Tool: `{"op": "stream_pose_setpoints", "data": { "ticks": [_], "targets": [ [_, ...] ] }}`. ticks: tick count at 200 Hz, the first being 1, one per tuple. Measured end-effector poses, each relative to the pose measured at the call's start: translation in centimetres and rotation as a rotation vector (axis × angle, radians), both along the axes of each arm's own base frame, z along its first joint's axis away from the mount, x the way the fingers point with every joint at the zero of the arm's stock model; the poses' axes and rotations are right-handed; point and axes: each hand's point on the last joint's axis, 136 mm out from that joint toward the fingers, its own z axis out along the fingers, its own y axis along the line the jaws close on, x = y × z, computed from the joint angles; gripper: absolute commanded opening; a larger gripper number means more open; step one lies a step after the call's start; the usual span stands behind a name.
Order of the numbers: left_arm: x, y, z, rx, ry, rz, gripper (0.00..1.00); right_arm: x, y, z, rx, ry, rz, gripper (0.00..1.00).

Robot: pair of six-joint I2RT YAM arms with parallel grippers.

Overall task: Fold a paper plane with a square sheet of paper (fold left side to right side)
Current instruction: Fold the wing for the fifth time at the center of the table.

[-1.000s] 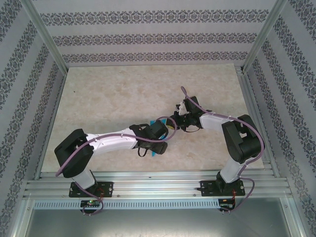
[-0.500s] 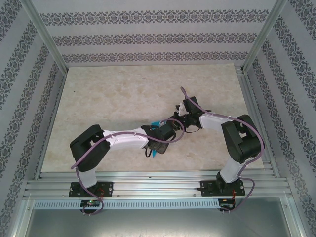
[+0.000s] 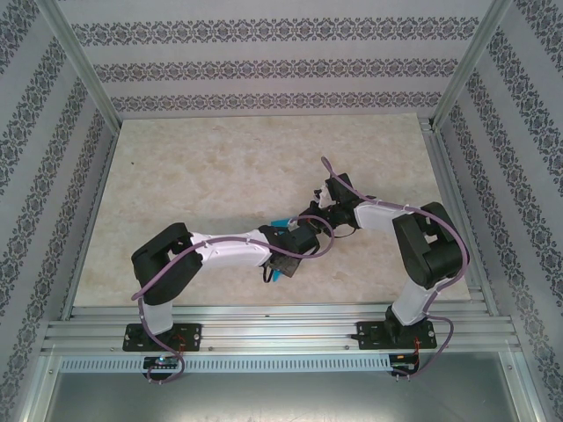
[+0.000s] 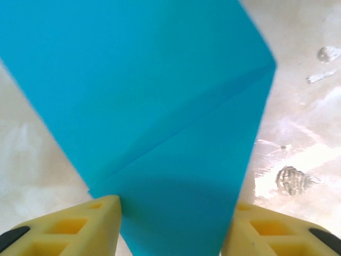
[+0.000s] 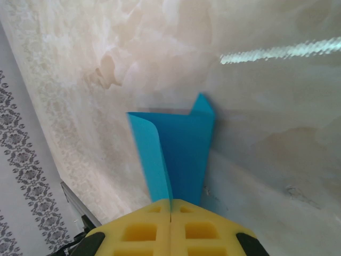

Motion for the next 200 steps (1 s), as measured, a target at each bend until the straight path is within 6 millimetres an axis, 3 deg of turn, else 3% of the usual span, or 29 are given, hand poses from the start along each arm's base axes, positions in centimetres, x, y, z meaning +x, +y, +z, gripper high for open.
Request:
{"op": "stream_pose_setpoints", "data": {
  "ticks": [35, 65, 114, 200],
  "targets": [
    [-0.5, -1.2, 1.0, -0.008, -0.019, -0.027, 0.5, 0.0, -0.1, -0.8, -0.014, 0.014, -0.006, 0.0],
    [-0.8, -1.0, 0.7, 0.013, -0.016, -0.032, 0.49, 0.1, -0.1, -0.8, -0.013, 0.011, -0.006, 0.0],
    [-0.8, 0.3, -1.1, 0.093, -0.012, -0.002, 0.38, 0.1, -0.1, -0.8, -0.012, 0.01, -0.006, 0.0],
    [-0.8, 0.3, -1.1, 0.093, -0.011, 0.008, 0.19, 0.1, -0.2, -0.9, -0.021, 0.01, -0.007, 0.01]
  ]
}}
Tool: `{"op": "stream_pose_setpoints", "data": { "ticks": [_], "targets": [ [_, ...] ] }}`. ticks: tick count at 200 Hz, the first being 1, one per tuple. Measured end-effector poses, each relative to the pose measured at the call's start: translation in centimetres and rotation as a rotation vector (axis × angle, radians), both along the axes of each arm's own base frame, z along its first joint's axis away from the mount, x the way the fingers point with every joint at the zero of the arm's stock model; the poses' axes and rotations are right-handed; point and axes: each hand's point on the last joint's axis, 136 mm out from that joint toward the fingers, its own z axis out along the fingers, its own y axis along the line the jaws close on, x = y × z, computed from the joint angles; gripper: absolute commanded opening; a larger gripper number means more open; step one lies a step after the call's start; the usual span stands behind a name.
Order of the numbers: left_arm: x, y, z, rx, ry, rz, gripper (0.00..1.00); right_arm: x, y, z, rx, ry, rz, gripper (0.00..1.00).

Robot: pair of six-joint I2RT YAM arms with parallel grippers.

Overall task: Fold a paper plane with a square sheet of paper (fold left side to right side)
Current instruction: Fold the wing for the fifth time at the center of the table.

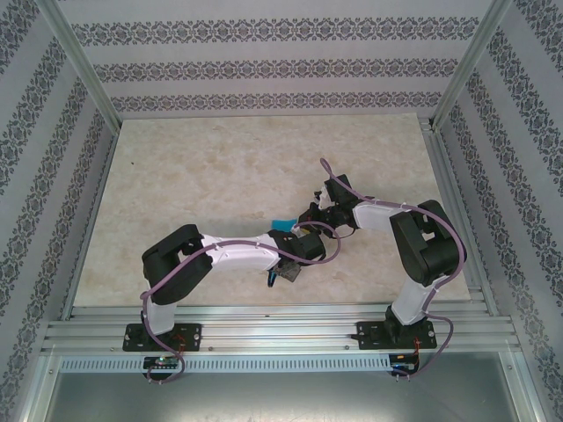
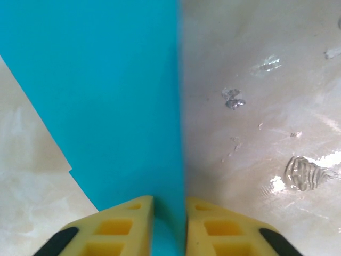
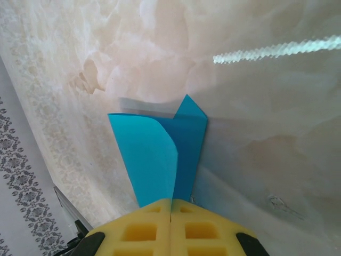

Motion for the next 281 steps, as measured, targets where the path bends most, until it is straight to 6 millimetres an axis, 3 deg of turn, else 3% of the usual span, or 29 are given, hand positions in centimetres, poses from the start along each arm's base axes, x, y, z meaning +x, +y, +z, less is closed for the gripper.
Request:
{"op": "stream_pose_setpoints", "data": {
  "ticks": [25, 64, 115, 152, 181, 217, 281],
  "targets": [
    [-0.1, -0.1, 0.1, -0.01, 0.01, 0.0, 0.12, -0.2, -0.2, -0.2, -0.014, -0.004, 0.015, 0.06],
    [0.3, -0.4, 1.5, -0.09, 0.052, 0.01, 0.04, -0.2, -1.0, 0.0, -0.031, -0.021, 0.025, 0.24],
    [1.8, -1.0, 2.8, -0.248, 0.129, 0.036, 0.03, 1.4, -3.2, 4.4, -0.017, -0.157, -0.024, 0.42],
    [1.9, -0.4, 1.7, -0.345, 0.2, 0.066, 0.03, 1.5, -4.8, 5.9, -0.021, -0.216, -0.054, 0.42],
    [1.5, -0.1, 0.9, -0.405, 0.248, 0.074, 0.03, 0.3, -5.0, 4.6, -0.028, -0.192, -0.04, 0.4],
    [2.0, -0.2, 1.3, -0.528, 0.284, 0.088, 0.03, -0.8, -5.1, 3.3, -0.029, -0.17, -0.027, 0.37],
    [3.2, -0.5, 2.0, -0.69, 0.332, 0.114, 0.03, -2.4, -2.1, 3.4, 0.032, -0.219, 0.065, 0.35]
  ]
}}
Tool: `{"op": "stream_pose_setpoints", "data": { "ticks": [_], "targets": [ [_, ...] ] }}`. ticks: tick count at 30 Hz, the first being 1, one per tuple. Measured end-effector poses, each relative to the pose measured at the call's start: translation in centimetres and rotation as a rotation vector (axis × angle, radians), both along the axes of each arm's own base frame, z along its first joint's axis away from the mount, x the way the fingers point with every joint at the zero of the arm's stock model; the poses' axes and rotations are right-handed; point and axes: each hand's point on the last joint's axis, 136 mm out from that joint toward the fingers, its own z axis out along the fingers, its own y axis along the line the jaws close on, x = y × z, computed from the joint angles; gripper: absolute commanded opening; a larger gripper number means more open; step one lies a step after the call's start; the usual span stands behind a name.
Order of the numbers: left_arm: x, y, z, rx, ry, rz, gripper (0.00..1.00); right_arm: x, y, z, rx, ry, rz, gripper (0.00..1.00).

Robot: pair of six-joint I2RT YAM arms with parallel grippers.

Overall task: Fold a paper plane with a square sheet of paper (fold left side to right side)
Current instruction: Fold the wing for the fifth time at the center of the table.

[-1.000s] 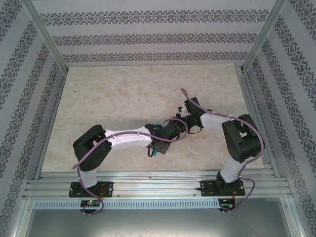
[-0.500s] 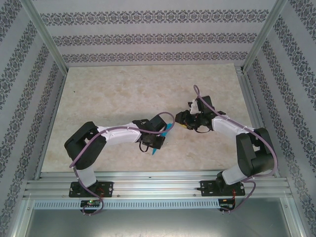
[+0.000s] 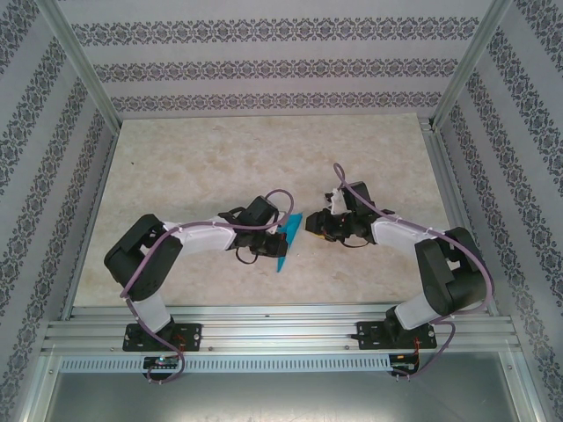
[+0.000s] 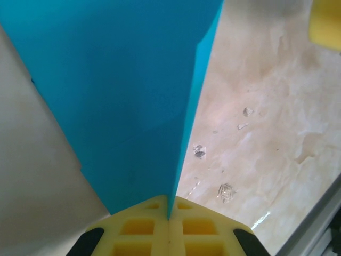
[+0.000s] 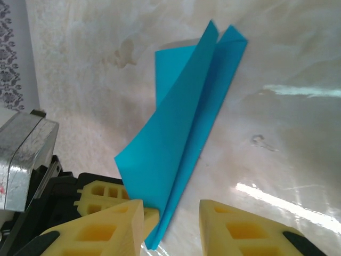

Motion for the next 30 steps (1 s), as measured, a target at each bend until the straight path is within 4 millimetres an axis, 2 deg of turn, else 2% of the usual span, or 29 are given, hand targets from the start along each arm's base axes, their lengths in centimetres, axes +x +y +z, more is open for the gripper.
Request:
{"op": "stream_pose_setpoints", "data": {
  "ticks": [6, 17, 25, 30],
  "targets": [
    [0.2, 0.4, -0.4, -0.06, 0.035, 0.032, 0.02, -0.5, 1.9, 0.1, 0.016, -0.011, 0.033, 0.38],
    [0.2, 0.4, -0.6, -0.117, 0.057, 0.067, 0.02, -1.1, 3.5, -3.3, -0.045, 0.09, 0.02, 0.39],
    [0.4, 0.5, -0.6, -0.135, 0.055, 0.079, 0.02, -0.5, 4.1, -4.2, -0.073, 0.108, -0.008, 0.36],
    [0.7, 0.4, -0.4, -0.149, 0.052, 0.087, 0.09, -0.5, 3.9, -5.1, -0.096, 0.128, -0.027, 0.33]
  ]
}}
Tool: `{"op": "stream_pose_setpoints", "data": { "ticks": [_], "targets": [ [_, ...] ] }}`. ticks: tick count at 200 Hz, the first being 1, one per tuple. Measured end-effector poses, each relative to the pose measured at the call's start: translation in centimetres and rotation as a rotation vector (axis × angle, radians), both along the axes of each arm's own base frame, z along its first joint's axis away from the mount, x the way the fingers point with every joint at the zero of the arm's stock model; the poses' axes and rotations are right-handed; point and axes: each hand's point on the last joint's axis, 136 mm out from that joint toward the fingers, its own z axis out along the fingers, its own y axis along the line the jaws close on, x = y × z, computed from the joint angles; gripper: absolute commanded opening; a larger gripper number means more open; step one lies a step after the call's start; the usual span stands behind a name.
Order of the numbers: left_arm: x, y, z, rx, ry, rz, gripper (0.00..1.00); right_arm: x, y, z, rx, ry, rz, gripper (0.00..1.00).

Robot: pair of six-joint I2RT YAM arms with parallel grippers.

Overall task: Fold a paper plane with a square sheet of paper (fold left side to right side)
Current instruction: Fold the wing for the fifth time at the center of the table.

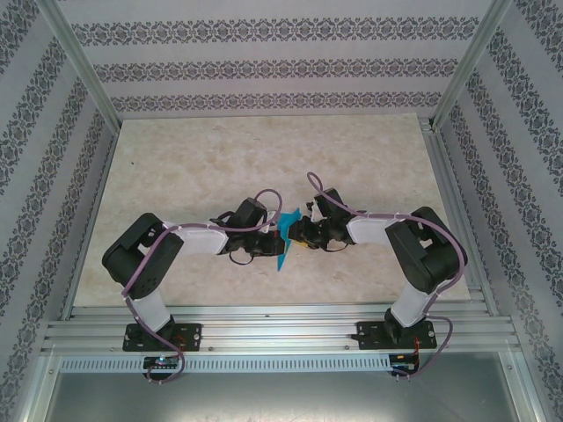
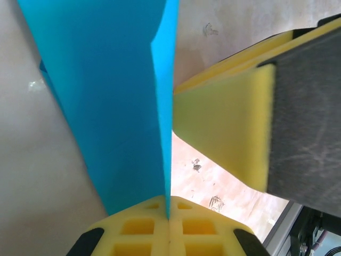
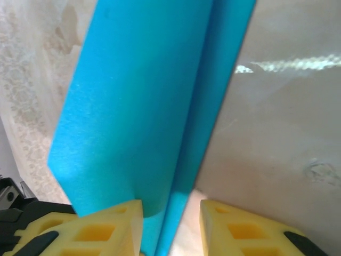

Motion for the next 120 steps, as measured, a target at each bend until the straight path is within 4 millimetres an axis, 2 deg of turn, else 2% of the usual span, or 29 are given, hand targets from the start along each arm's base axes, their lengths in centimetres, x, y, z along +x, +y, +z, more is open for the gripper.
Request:
{"op": "stream_pose_setpoints", "data": {
  "ticks": [34, 73, 108, 120],
  "targets": [
    [0.04, 0.17, -0.15, -0.003, 0.009, 0.014, 0.12, 0.22, 0.28, -0.07, -0.005, 0.009, -0.013, 0.33],
    [0.05, 0.25, -0.22, -0.003, 0.011, 0.018, 0.08, 0.4, 0.47, 0.02, -0.001, 0.011, -0.018, 0.36],
    [0.02, 0.3, -0.28, -0.003, 0.012, 0.019, 0.11, 0.42, 0.54, 0.08, -0.006, 0.013, -0.019, 0.36],
    [0.02, 0.34, -0.31, -0.002, 0.013, 0.019, 0.16, 0.45, 0.64, 0.07, -0.011, 0.012, -0.018, 0.36]
  ]
}}
